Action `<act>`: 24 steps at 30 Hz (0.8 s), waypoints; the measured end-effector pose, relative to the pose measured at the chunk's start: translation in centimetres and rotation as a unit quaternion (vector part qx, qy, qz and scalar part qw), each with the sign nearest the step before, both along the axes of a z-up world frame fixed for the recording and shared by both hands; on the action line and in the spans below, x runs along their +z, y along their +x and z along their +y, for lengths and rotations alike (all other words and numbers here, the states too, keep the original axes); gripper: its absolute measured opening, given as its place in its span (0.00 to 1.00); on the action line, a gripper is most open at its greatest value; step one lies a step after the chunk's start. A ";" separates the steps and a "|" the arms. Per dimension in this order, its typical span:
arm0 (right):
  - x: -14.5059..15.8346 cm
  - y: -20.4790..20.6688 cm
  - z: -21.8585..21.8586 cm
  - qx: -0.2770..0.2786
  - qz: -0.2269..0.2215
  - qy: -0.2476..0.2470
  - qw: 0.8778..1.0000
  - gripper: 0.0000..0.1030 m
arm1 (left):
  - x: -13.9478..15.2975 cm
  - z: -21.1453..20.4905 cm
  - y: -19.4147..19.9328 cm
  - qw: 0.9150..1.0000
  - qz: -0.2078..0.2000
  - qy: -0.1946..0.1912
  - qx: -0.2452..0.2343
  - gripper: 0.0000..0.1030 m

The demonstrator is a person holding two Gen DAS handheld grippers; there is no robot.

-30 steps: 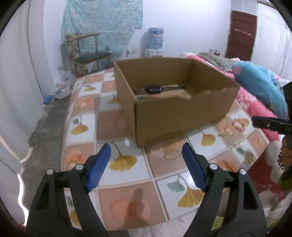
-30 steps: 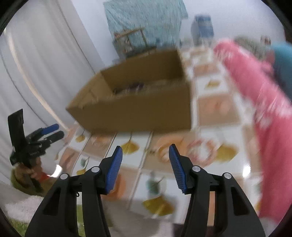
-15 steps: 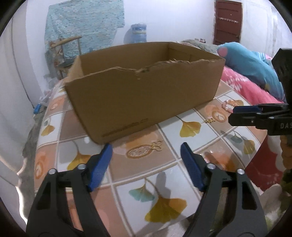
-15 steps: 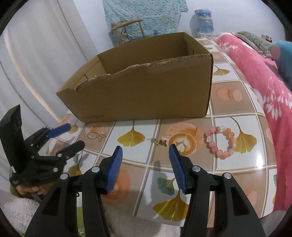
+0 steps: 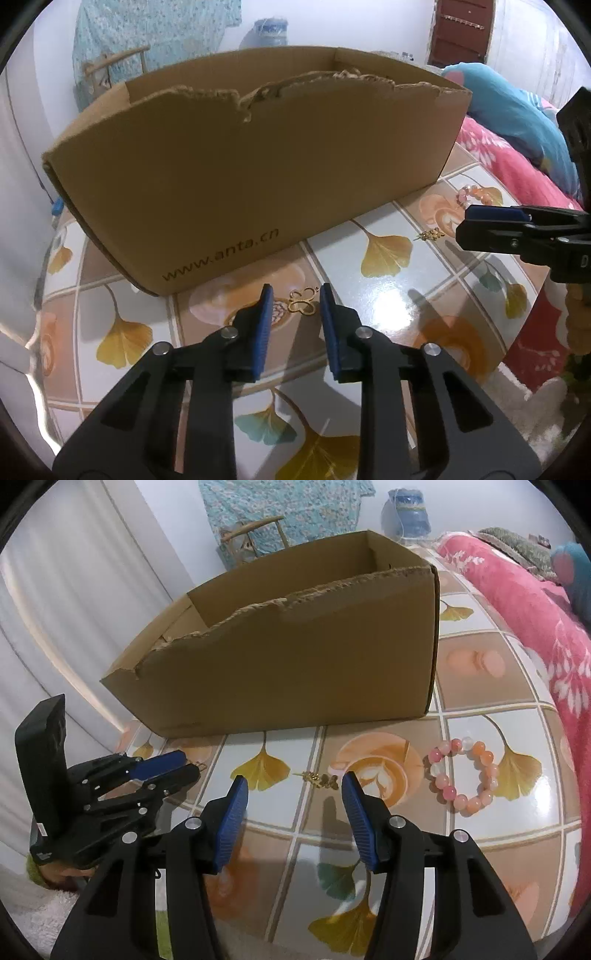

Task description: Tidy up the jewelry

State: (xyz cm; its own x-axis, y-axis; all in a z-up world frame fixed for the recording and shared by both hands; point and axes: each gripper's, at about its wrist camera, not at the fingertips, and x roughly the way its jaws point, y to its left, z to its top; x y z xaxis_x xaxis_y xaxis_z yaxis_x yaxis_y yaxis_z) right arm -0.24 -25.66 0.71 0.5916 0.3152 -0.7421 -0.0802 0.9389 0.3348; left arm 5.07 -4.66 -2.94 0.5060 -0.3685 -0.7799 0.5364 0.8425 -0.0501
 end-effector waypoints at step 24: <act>-1.3 1.0 -1.9 -0.013 0.005 0.025 1.000 0.50 | 0.2 -1.1 0.0 0.999 0.013 0.033 -0.034 0.13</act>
State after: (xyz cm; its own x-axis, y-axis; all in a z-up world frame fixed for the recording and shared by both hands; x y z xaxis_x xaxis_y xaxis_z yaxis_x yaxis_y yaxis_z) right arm 0.75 -27.57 -0.59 0.5922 0.3361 -0.7324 -0.0514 0.9228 0.3819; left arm 5.11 -5.74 -2.78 0.4604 -0.3480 -0.8166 0.5916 0.8062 -0.0100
